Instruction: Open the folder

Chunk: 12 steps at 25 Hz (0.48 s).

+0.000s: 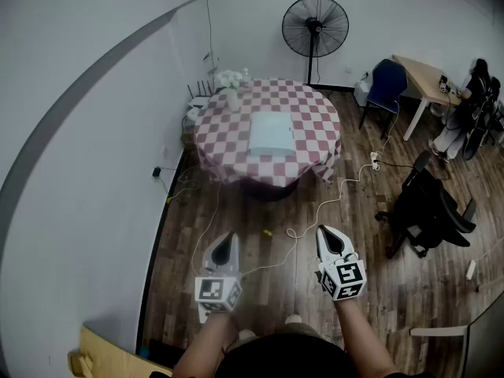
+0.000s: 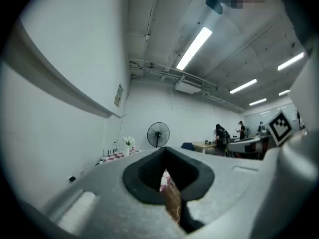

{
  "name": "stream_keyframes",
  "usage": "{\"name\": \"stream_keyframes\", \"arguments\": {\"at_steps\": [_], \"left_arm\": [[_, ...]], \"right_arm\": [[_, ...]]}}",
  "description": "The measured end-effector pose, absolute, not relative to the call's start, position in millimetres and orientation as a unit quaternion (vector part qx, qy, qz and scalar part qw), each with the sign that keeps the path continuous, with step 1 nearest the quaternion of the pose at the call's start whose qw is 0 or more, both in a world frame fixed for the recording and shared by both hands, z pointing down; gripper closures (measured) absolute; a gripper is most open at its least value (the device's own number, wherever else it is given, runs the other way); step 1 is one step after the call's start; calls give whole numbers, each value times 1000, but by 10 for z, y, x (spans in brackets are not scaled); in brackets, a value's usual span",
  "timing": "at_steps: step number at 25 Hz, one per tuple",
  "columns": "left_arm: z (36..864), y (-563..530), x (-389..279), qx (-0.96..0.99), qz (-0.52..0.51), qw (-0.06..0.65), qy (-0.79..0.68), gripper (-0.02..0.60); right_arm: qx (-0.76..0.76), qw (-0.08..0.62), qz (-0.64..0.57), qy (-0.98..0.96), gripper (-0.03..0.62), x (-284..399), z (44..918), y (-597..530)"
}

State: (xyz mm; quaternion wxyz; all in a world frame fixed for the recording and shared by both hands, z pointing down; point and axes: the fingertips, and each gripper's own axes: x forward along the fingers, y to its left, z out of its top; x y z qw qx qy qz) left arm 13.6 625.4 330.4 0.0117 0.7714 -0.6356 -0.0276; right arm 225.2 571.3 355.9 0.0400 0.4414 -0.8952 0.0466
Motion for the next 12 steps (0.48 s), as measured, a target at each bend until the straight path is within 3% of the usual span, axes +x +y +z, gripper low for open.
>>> {"name": "stream_keyframes", "arguments": {"at_steps": [12], "left_arm": [[3451,6114,488,775,-13,16,-632,578]], "right_arm": [[448,42,42,-892,591,2507,3650,5628]]}}
